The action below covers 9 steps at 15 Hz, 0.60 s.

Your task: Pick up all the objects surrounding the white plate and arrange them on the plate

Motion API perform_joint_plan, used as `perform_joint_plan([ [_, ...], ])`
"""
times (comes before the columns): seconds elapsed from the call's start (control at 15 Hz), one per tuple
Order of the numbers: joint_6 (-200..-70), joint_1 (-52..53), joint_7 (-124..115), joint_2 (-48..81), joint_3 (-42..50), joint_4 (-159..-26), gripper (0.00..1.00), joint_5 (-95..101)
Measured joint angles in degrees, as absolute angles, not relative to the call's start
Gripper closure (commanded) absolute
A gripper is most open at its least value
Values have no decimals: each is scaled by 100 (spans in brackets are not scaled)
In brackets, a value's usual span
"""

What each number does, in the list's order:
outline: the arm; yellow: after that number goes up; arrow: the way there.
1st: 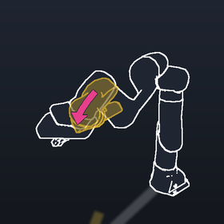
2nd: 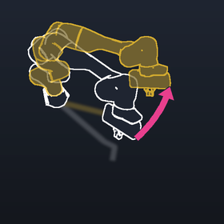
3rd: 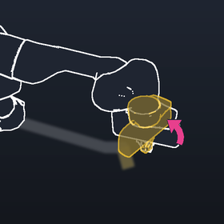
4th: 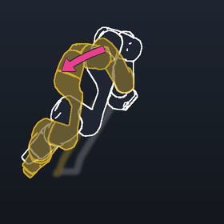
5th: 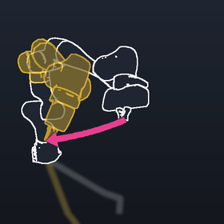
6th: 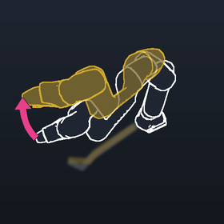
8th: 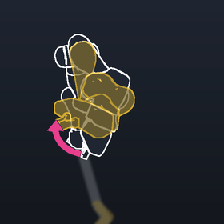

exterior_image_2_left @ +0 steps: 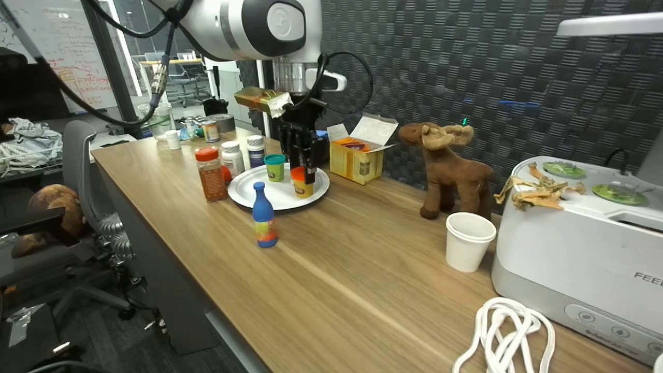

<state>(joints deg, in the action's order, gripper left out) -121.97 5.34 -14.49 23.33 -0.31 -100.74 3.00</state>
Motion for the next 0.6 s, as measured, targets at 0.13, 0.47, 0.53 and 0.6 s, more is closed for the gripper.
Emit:
perform_joint_plan([
  [0.13,-12197,523,-1242,2353,-50,-10041,32,230],
  [0.47,-12197,518,-830,2360,-88,-10000,0,143],
  [0.53,-12198,518,-764,2350,-89,-9991,0,143],
  [0.6,-12199,518,-714,2333,-89,-9986,0,143],
])
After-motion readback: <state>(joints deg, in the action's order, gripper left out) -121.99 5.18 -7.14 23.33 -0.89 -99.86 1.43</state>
